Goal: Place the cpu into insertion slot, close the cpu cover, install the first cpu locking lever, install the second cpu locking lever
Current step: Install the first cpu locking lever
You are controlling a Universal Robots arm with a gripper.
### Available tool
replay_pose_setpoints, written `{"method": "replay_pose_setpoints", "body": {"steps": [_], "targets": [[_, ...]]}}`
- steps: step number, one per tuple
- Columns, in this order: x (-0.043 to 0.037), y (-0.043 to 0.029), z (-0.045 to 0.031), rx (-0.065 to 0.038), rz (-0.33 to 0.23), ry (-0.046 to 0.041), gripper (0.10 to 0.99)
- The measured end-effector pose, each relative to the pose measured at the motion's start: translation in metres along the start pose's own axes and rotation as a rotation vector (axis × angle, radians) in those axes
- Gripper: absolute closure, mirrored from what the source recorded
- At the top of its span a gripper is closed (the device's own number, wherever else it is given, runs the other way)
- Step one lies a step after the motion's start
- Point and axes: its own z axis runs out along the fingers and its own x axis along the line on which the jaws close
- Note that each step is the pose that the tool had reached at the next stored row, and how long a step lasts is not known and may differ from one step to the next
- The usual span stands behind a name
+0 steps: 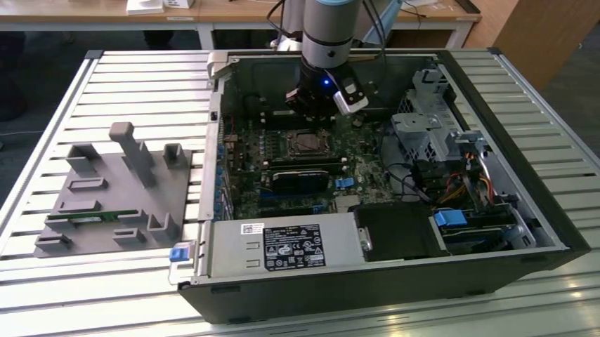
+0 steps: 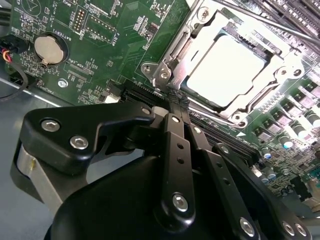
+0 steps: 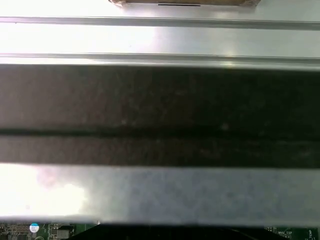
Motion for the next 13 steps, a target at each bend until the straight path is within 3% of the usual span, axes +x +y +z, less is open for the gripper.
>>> {"method": "replay_pose_setpoints", "body": {"steps": [13], "targets": [[0.0000,0.0017,-0.0010,0.005,0.000,-0.0003,0.980]]}}
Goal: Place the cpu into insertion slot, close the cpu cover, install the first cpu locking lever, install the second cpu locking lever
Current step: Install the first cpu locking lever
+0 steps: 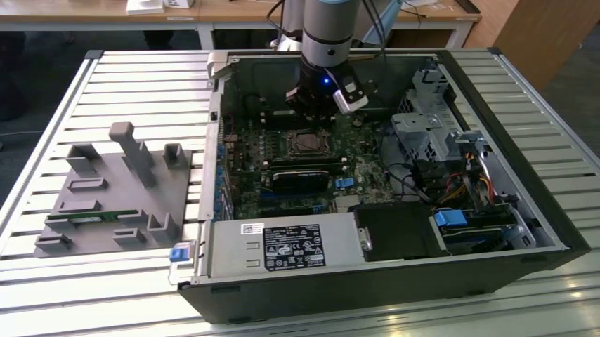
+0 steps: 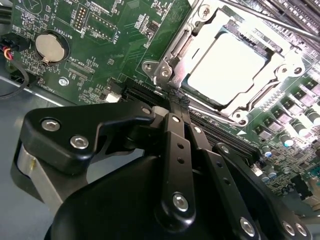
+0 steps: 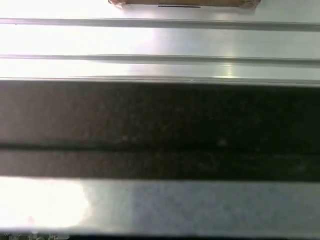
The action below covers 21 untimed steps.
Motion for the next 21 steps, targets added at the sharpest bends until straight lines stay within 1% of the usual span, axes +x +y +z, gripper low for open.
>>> {"method": "replay_pose_setpoints", "body": {"steps": [1,9,17,18,21], "targets": [[0.0000,0.0000,0.0002,0.003,0.000,0.0002,0.980],[0.0000,0.0000,0.0032,0.011,0.000,0.0002,0.980],[0.0000,0.0003,0.0010,0.011,0.000,0.0001,0.980],[0.0000,0.0004,0.0010,0.013,0.000,-0.0001,0.980],[0.0000,0.0004,0.0014,0.023,0.000,0.0001,0.980]]}}
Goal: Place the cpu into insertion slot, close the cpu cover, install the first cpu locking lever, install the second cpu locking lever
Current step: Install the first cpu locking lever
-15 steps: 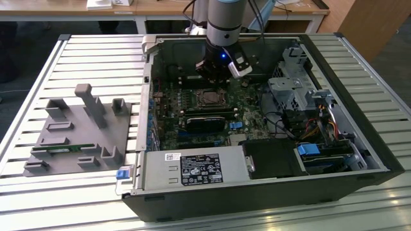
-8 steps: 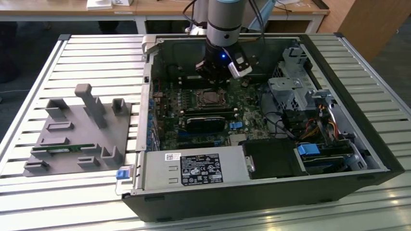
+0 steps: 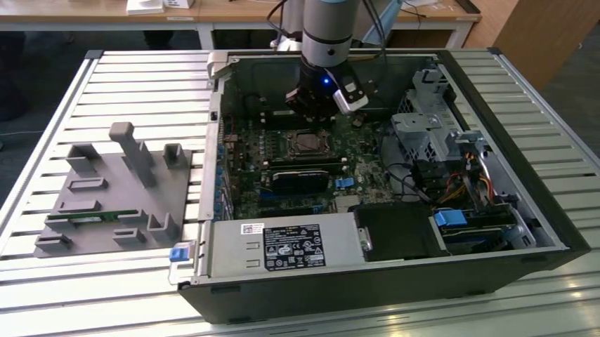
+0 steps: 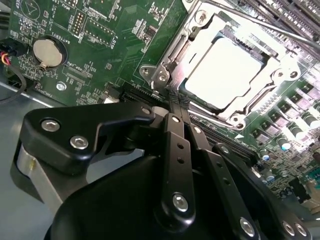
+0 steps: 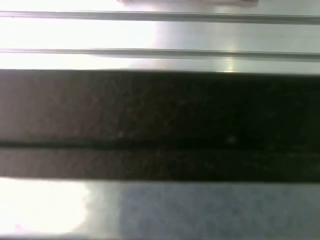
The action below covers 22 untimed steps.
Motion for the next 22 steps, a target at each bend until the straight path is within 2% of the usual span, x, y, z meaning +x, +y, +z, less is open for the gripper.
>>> {"method": "replay_pose_setpoints", "body": {"steps": [6,15,20,22], "targets": [[0.0000,0.0007,0.0014,0.015,0.000,0.0002,0.980],[-0.0001,0.0015,-0.0028,0.016,0.000,-0.0005,0.980],[0.0001,0.0031,0.0006,0.050,0.000,-0.0019,0.980],[0.0001,0.0046,0.0022,0.056,-0.001,-0.0019,0.980]]}}
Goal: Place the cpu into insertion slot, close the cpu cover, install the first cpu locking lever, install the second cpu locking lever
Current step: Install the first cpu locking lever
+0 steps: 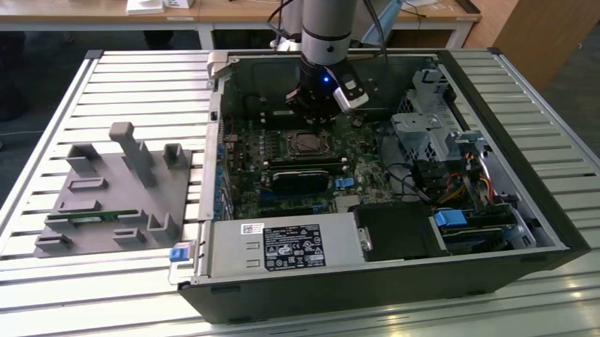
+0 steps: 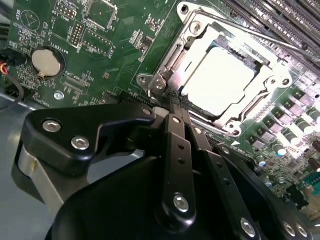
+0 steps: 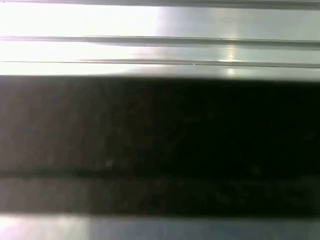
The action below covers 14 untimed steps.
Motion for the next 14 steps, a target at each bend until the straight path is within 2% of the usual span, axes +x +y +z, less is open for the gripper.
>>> {"method": "replay_pose_setpoints", "body": {"steps": [3,8,14], "targets": [[-0.0001,0.0034,0.0019,0.001,0.000,-0.0006,0.980],[-0.0002,0.0045,0.0009,-0.003,0.000,-0.0014,0.980],[-0.0002,0.0047,-0.0122,-0.002,0.000,-0.0007,0.980]]}}
